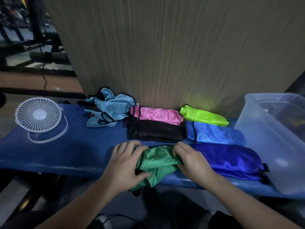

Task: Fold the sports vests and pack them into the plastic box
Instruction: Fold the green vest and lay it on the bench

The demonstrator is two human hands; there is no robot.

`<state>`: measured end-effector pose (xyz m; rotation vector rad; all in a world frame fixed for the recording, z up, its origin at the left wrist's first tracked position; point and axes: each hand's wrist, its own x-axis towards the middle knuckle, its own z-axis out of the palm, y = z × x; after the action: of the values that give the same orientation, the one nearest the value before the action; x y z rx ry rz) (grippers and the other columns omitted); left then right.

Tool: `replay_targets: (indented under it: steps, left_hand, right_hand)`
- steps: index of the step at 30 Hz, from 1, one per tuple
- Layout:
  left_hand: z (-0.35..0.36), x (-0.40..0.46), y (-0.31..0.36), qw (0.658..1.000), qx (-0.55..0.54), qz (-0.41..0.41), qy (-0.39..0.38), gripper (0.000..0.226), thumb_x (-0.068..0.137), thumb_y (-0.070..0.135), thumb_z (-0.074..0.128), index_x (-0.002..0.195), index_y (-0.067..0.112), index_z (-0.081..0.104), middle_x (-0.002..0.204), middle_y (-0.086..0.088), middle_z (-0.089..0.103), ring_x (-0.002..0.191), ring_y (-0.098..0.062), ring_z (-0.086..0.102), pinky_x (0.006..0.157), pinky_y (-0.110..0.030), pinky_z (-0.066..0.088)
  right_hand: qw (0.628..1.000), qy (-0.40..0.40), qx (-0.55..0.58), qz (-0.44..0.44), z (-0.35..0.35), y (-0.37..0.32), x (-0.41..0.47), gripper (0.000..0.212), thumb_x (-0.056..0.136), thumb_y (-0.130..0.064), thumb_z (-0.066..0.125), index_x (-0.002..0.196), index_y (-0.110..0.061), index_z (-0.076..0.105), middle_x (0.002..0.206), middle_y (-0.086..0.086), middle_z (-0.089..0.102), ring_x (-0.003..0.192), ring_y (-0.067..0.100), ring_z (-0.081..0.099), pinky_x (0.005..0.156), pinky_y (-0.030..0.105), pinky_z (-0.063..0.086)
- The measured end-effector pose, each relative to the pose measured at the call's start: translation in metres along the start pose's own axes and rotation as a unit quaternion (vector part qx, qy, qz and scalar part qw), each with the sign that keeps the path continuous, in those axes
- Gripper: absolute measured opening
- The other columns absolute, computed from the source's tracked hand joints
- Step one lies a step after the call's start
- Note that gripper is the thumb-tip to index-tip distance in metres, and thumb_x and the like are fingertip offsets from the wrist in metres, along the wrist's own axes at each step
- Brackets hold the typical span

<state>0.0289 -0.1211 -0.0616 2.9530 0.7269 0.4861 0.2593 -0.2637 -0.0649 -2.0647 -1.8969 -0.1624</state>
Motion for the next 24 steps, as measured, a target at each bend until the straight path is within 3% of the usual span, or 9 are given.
replay_targets:
  steps: [2, 5, 9, 11, 14, 17, 20, 22, 24]
  left_hand:
    - [0.0, -0.003, -0.001, 0.996, 0.006, -0.063, -0.064, 0.093, 0.065, 0.082, 0.061, 0.14, 0.031, 0.043, 0.132, 0.009, 0.047, 0.121, -0.019, 0.05, 0.107, -0.037, 0.03]
    - [0.003, -0.001, -0.003, 0.993, -0.035, -0.087, -0.066, 0.086, 0.066, 0.074, 0.073, 0.137, 0.033, 0.047, 0.123, 0.016, 0.056, 0.114, -0.014, 0.057, 0.102, -0.033, 0.036]
    - [0.005, 0.006, -0.012, 0.998, -0.026, -0.053, -0.008, 0.077, 0.047, 0.03, 0.095, 0.115, 0.031, 0.059, 0.099, 0.013, 0.059, 0.088, -0.017, 0.065, 0.083, -0.028, 0.037]
    - [0.006, 0.014, -0.017, 0.999, -0.013, -0.038, 0.028, 0.078, 0.042, 0.008, 0.087, 0.112, 0.028, 0.059, 0.098, 0.01, 0.057, 0.086, -0.019, 0.062, 0.081, -0.028, 0.034]
    - [0.008, 0.029, -0.023, 0.997, 0.033, -0.003, 0.075, 0.083, 0.041, -0.007, 0.078, 0.116, 0.024, 0.061, 0.1, 0.005, 0.057, 0.086, -0.021, 0.06, 0.082, -0.03, 0.035]
    - [0.006, 0.037, -0.03, 0.994, 0.059, 0.054, 0.079, 0.091, 0.043, -0.01, 0.075, 0.126, 0.024, 0.062, 0.109, -0.001, 0.057, 0.096, -0.024, 0.055, 0.088, -0.033, 0.036]
    - [0.001, 0.034, -0.032, 0.989, 0.055, 0.133, 0.045, 0.085, 0.052, -0.011, 0.064, 0.126, 0.03, 0.066, 0.121, -0.003, 0.059, 0.109, -0.025, 0.054, 0.095, -0.036, 0.036]
    - [-0.002, 0.026, -0.03, 0.985, 0.042, 0.168, -0.001, 0.08, 0.058, -0.005, 0.059, 0.129, 0.032, 0.064, 0.128, -0.001, 0.057, 0.116, -0.023, 0.052, 0.099, -0.035, 0.036]
    - [-0.003, 0.014, -0.03, 0.988, 0.013, 0.148, -0.05, 0.071, 0.069, 0.011, 0.059, 0.137, 0.033, 0.058, 0.137, 0.003, 0.054, 0.124, -0.019, 0.05, 0.106, -0.037, 0.035]
  right_hand:
    - [0.998, 0.002, 0.05, 0.025, -0.004, 0.002, -0.001, 0.04, 0.064, -0.008, 0.064, 0.09, -0.027, 0.04, 0.096, -0.01, 0.046, 0.086, 0.019, 0.052, 0.055, 0.033, 0.038]
    - [0.996, -0.011, 0.086, 0.038, -0.008, 0.006, 0.002, 0.043, 0.066, -0.009, 0.063, 0.09, -0.032, 0.036, 0.099, -0.011, 0.046, 0.088, 0.019, 0.053, 0.062, 0.041, 0.047]
    - [0.997, -0.016, 0.08, 0.016, -0.009, 0.011, 0.005, 0.046, 0.064, -0.007, 0.065, 0.092, -0.03, 0.037, 0.099, -0.01, 0.047, 0.089, 0.019, 0.053, 0.061, 0.042, 0.048]
    - [0.999, -0.015, 0.042, -0.008, -0.008, 0.011, 0.006, 0.046, 0.064, -0.005, 0.066, 0.093, -0.028, 0.038, 0.1, -0.007, 0.047, 0.09, 0.02, 0.053, 0.055, 0.039, 0.045]
    - [0.999, -0.011, -0.016, -0.047, -0.007, 0.009, 0.007, 0.046, 0.061, -0.002, 0.068, 0.093, -0.024, 0.044, 0.101, -0.004, 0.051, 0.087, 0.02, 0.054, 0.051, 0.031, 0.037]
    - [0.995, -0.012, -0.072, -0.066, -0.004, 0.011, 0.008, 0.04, 0.062, -0.005, 0.071, 0.092, -0.021, 0.051, 0.1, -0.002, 0.055, 0.083, 0.02, 0.056, 0.052, 0.026, 0.031]
    - [0.994, -0.02, -0.091, -0.055, 0.0, 0.015, 0.008, 0.036, 0.065, -0.006, 0.07, 0.093, -0.02, 0.053, 0.101, -0.001, 0.055, 0.082, 0.021, 0.055, 0.056, 0.031, 0.041]
    - [0.995, -0.036, -0.086, -0.042, 0.001, 0.017, 0.007, 0.034, 0.066, -0.008, 0.069, 0.093, -0.02, 0.054, 0.102, -0.002, 0.053, 0.083, 0.021, 0.055, 0.059, 0.031, 0.044]
    - [0.995, -0.069, -0.062, -0.034, -0.002, 0.018, 0.004, 0.031, 0.069, -0.016, 0.062, 0.098, -0.022, 0.053, 0.106, -0.003, 0.051, 0.089, 0.02, 0.055, 0.066, 0.031, 0.046]
